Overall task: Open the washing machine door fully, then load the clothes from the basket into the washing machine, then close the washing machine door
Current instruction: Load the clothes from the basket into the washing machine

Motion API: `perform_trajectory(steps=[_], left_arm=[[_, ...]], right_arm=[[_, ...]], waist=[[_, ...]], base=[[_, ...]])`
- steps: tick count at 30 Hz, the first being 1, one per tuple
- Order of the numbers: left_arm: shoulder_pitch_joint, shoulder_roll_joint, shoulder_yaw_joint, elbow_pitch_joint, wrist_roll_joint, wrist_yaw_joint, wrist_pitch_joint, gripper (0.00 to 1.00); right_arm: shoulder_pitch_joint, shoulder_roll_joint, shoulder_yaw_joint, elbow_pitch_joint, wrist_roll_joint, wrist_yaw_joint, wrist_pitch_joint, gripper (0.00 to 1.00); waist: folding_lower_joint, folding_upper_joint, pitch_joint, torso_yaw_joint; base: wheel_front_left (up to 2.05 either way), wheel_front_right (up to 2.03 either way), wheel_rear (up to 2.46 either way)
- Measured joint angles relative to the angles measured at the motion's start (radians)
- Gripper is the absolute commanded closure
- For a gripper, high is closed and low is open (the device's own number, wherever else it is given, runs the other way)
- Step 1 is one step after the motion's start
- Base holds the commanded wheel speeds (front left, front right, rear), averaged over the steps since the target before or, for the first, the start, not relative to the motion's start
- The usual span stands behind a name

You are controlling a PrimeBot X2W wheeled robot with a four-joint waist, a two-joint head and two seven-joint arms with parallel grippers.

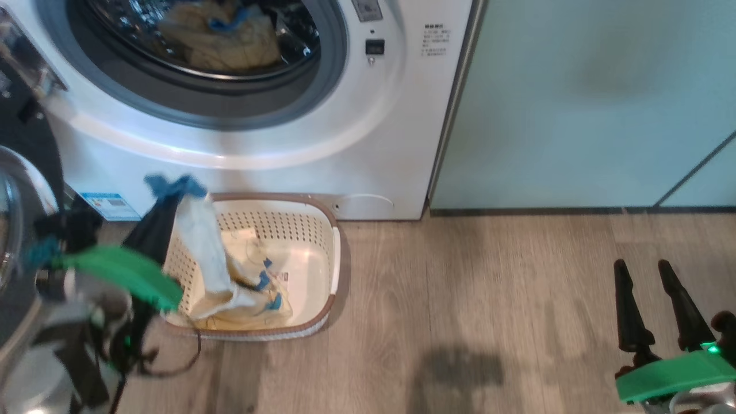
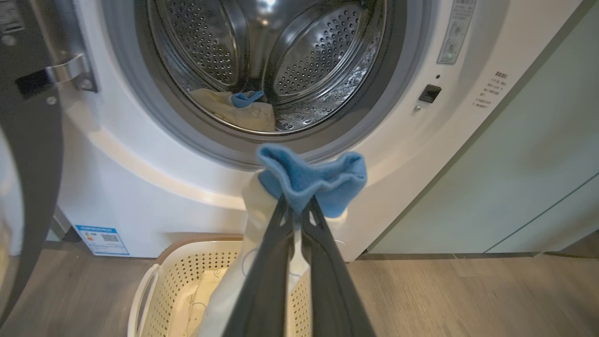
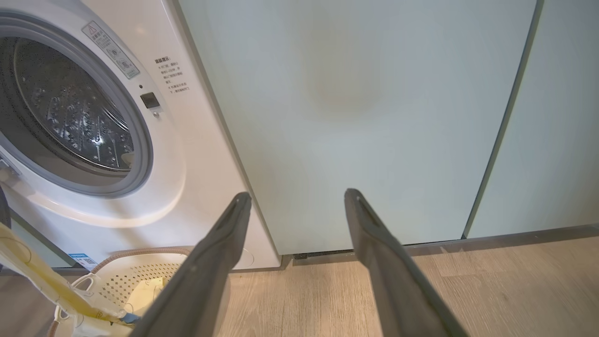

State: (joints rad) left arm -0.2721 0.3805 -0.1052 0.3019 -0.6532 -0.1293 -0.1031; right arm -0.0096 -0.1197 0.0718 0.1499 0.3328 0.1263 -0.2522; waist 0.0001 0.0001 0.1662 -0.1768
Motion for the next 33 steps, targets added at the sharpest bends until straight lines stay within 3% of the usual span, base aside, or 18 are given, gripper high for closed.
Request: perform_trajectory(steps=[14,22,33], left_arm=[[-0.415,0.097,-0.093,0.067,-0.083,0.0,0.398,1.0],[-0.657,0.126,-0.098,0.134,-0.064,0.002,0.457,1.0],[-0.948,0.136,-0.119,0.338,0.024,0.027,0.397,1.0]], right_arm=[[-0.123,0.031,0.014,-0.013,0.009,0.0,0.0,0.0],[-0.191,0.049,0.028,-0.018,0.015,0.0,0.0,0.0],[-0.276,0.064,0.064,-0.018,0.028,0.0,0.0,0.0]], waist=[[0.0002,0.0,0.187,-0.052],[0.0003,-0.0001,0.302,-0.088],[0.0001,-0.0001,0.451,-0.161]], base=[[0.0,0.0,0.0],[0.0,0.0,0.0],[0.0,0.0,0.0]])
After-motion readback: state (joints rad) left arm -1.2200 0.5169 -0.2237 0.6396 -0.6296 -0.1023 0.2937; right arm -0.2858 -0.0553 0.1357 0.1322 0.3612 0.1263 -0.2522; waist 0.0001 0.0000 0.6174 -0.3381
